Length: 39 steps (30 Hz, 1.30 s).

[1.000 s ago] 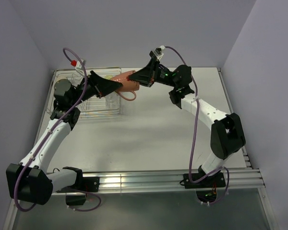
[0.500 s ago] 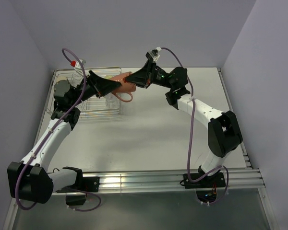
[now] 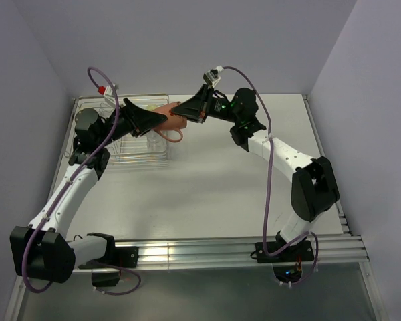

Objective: Load the cups into the dish rack

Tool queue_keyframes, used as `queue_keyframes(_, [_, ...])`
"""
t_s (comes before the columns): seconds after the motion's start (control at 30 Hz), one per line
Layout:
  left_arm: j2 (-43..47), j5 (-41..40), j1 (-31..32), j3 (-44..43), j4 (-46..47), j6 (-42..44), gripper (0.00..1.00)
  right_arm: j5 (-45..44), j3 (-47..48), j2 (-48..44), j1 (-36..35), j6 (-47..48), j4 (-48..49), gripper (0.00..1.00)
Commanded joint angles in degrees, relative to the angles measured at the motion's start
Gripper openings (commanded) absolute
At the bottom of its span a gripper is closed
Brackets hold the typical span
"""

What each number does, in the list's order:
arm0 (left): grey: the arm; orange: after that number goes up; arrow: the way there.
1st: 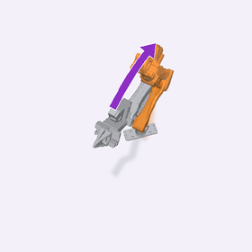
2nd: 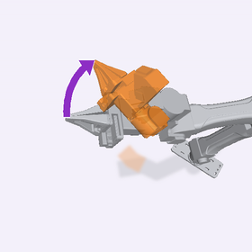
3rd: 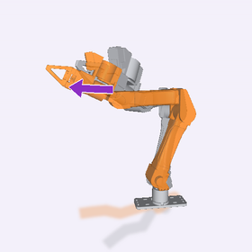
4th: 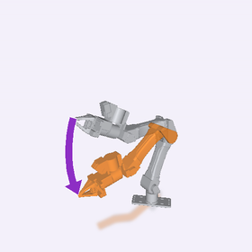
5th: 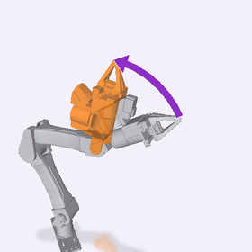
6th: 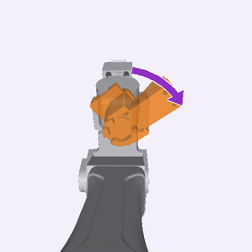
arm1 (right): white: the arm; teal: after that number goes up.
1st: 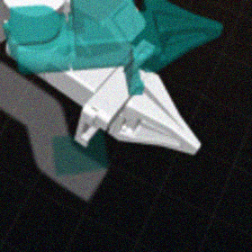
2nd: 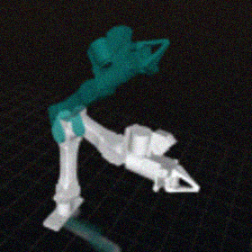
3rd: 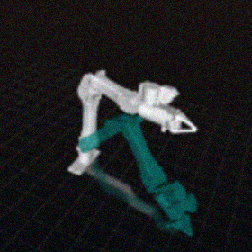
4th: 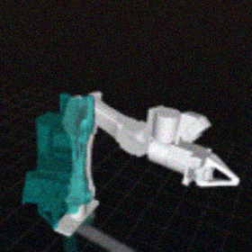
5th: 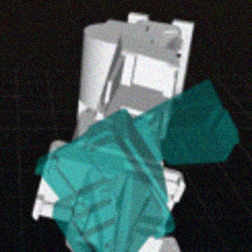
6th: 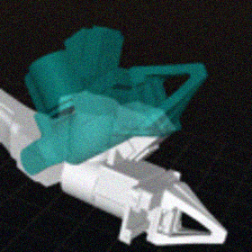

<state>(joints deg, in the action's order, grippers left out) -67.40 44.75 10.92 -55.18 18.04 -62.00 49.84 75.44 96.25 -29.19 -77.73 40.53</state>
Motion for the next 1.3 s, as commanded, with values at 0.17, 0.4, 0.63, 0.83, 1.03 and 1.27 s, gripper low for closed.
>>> queue_keyframes(0.17, [0.42, 2.18, -0.54, -6.61, -2.40, 1.71, 0.00, -10.90, -0.03, -4.14, -1.66, 13.04, -10.29, 0.34])
queue_keyframes(0.4, [0.86, 3.85, -5.11, -7.58, -5.91, 2.85, 0.00, -16.97, -1.87, -8.17, 0.09, 18.05, -17.50, 0.43])
queue_keyframes(0.63, [-0.45, 6.48, -10.83, -10.64, -11.79, 5.83, 0.00, -19.61, -6.97, -13.10, 5.71, 21.13, -22.34, 0.44])
queue_keyframes(0.83, [-7.12, 1.15, -14.61, -22.76, -31.24, 18.38, 0.00, -20.04, -9.96, -17.14, 11.61, 25.78, -28.39, 0.44])
queue_keyframes(1.03, [-18.46, -25.39, -14.61, -41.04, -48.70, 36.93, 0.00, -24.53, -9.87, -19.96, 12.23, 34.39, -38.41, 0.44])
queue_keyframes(1.27, [-33.58, -32.45, -14.52, -56.69, -58.82, 44.24, 0.00, -25.94, -9.26, -20.40, 12.31, 39.76, -45.35, 0.44])
